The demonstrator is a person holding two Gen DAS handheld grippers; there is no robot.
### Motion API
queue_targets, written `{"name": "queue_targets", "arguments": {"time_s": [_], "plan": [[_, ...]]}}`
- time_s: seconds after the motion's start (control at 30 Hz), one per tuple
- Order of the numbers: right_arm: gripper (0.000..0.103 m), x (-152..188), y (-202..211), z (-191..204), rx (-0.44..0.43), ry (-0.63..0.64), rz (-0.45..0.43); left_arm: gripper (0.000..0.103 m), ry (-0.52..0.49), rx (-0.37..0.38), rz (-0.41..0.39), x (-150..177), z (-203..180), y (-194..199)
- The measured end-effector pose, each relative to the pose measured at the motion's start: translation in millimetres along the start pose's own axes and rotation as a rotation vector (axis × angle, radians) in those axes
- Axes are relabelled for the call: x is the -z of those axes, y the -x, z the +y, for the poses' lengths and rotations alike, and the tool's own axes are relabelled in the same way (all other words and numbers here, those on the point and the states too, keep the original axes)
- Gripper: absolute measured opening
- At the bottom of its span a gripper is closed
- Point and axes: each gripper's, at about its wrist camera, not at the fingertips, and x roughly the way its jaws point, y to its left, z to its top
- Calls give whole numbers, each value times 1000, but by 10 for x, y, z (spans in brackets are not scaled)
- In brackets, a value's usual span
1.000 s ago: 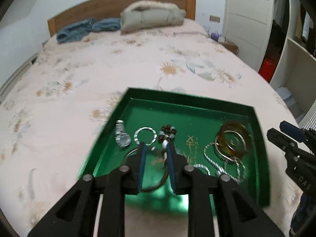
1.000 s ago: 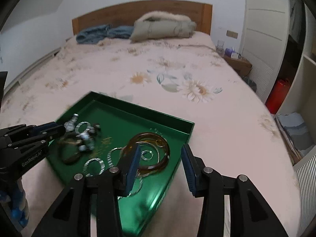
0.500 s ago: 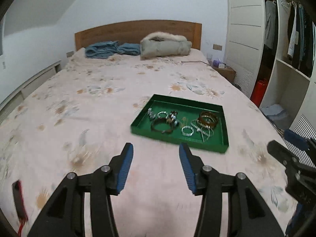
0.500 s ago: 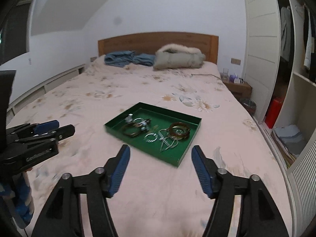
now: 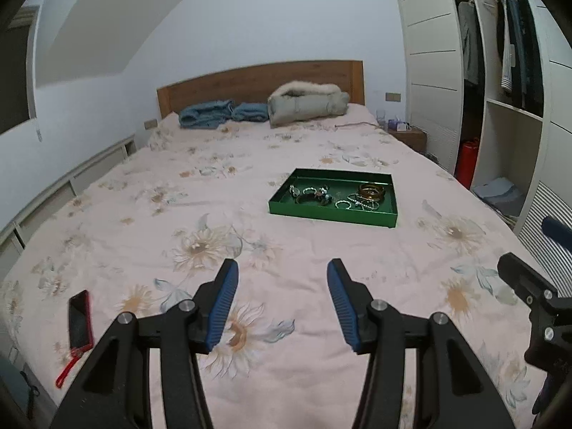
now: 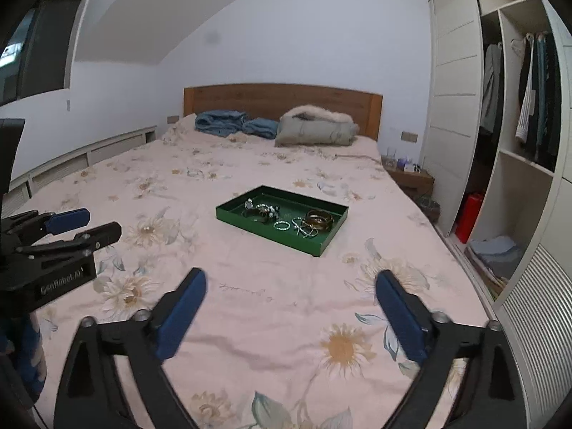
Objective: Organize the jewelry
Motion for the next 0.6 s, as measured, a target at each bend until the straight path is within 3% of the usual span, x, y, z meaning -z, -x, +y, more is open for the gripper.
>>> {"name": "queue_targets", "arguments": {"time_s": [0.2, 0.6], "plan": [[103, 84, 255, 136, -12, 33, -19, 60, -9, -9, -46, 125, -61, 353], [103, 257, 484, 45, 5, 9, -24, 61, 4, -14, -67, 264, -109, 614]]}}
